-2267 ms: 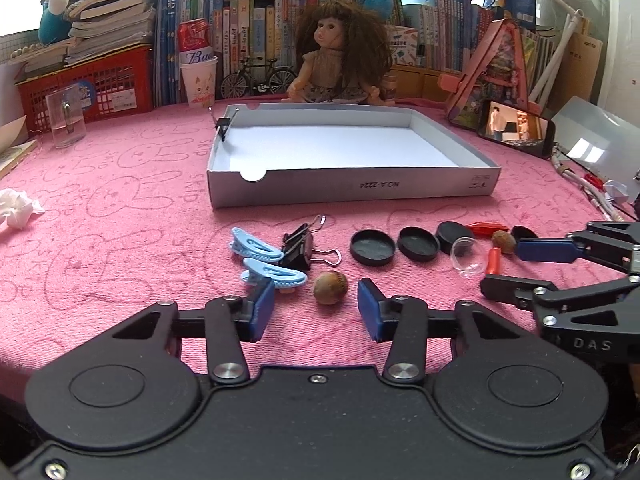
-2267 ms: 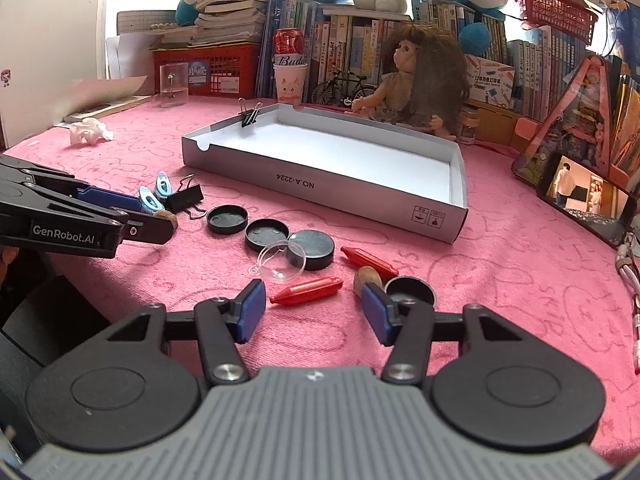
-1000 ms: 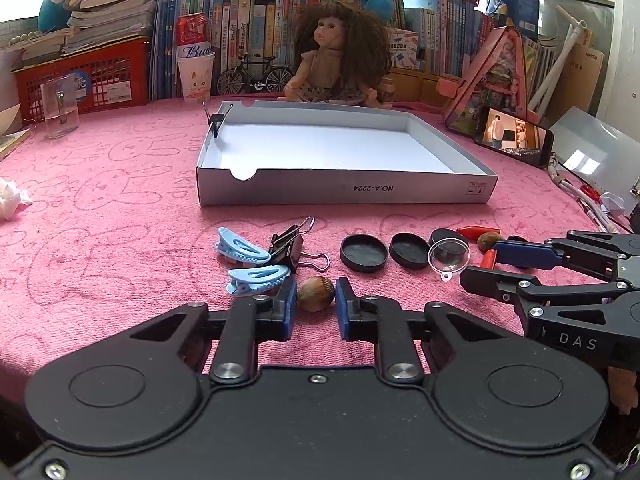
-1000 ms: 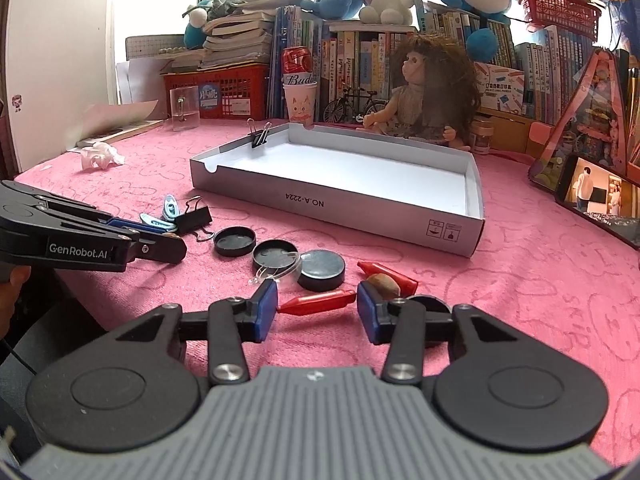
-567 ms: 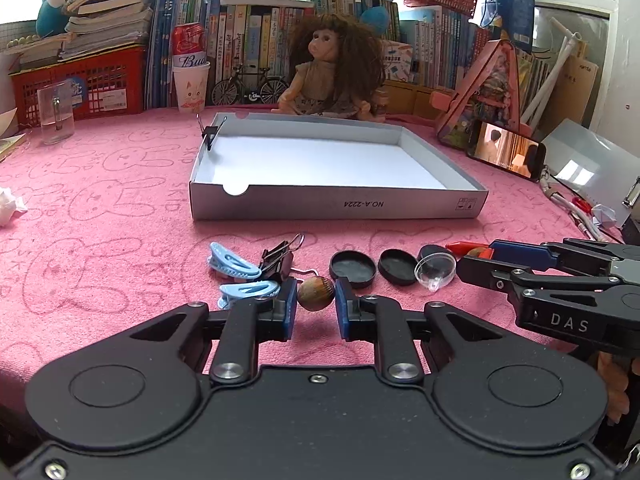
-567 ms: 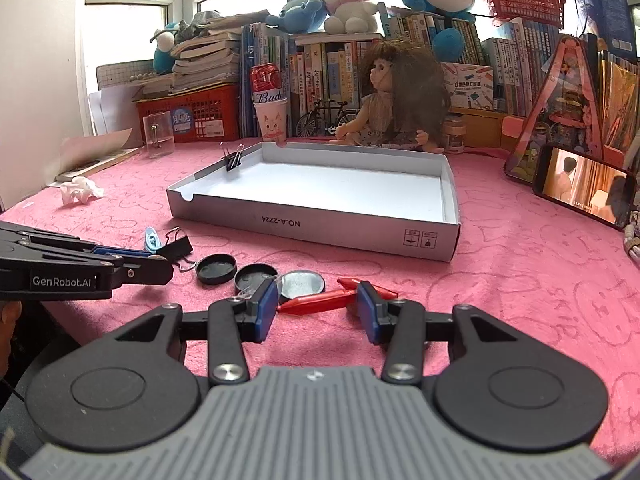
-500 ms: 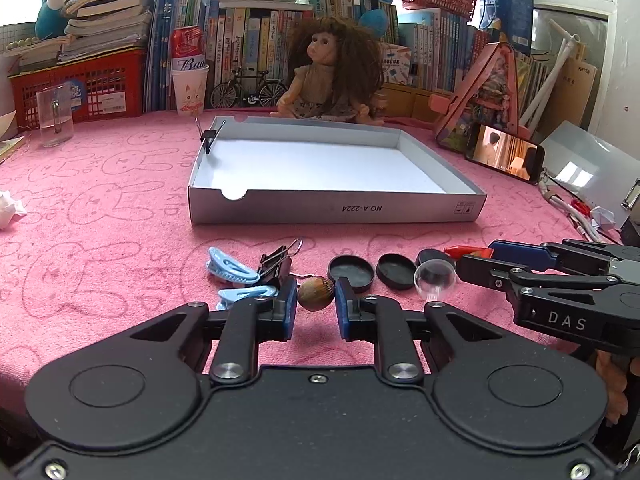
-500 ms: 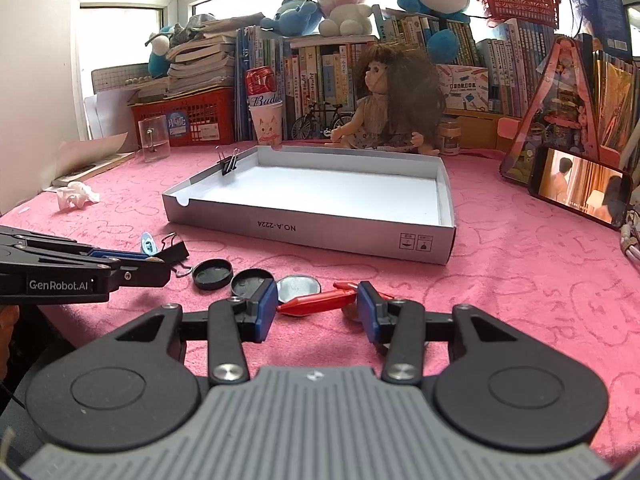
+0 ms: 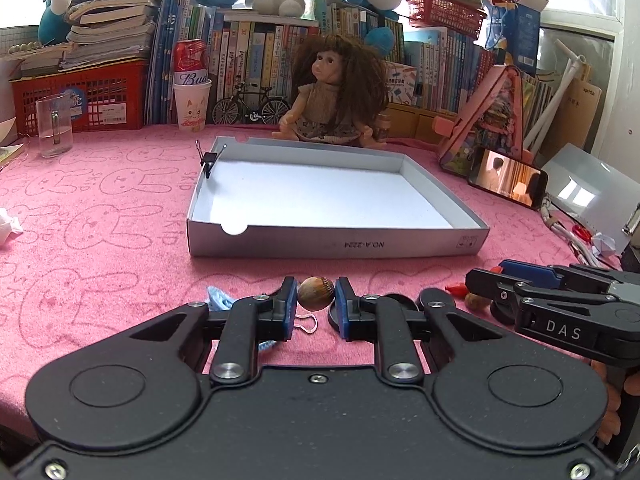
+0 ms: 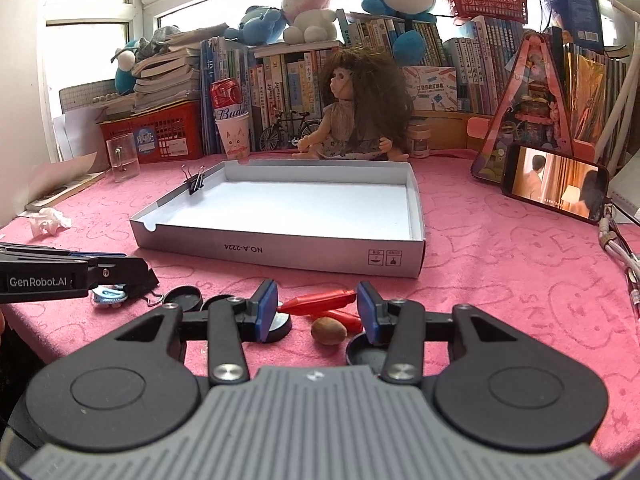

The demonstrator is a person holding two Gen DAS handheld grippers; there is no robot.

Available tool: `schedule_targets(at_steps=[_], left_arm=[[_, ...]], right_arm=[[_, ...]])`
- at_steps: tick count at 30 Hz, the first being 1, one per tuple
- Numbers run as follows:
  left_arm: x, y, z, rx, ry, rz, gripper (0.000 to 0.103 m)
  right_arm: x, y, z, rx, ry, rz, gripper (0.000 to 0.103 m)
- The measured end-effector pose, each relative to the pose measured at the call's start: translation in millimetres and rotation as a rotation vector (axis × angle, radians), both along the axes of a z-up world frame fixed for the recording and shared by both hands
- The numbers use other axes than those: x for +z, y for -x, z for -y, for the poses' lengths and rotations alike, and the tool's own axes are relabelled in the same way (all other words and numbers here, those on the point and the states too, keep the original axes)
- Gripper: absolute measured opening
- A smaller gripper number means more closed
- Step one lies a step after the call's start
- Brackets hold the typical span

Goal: Organize rigid objects
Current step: 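Carry the nut and red marker over the white box with both tools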

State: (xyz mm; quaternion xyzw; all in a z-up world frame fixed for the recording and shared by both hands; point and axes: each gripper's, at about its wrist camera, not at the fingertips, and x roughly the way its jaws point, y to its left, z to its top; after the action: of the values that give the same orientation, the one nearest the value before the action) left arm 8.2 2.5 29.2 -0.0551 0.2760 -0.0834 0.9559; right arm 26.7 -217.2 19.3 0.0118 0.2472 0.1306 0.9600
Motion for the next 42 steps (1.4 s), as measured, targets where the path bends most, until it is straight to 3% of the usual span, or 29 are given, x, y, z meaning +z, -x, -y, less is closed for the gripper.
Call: schedule_targets(at_steps=[25,42], left_arm=[[31,-70,-3,0.024,0.017,0.04,0.019],[3,-139,9,0.038,-0.006,-0.068,0.019]], right_arm=[[18,-72,-4,-0.13,-0.091,-0.076,0.049],[2,-125,-18,-0.182,-0.08,-0.179,0.049]])
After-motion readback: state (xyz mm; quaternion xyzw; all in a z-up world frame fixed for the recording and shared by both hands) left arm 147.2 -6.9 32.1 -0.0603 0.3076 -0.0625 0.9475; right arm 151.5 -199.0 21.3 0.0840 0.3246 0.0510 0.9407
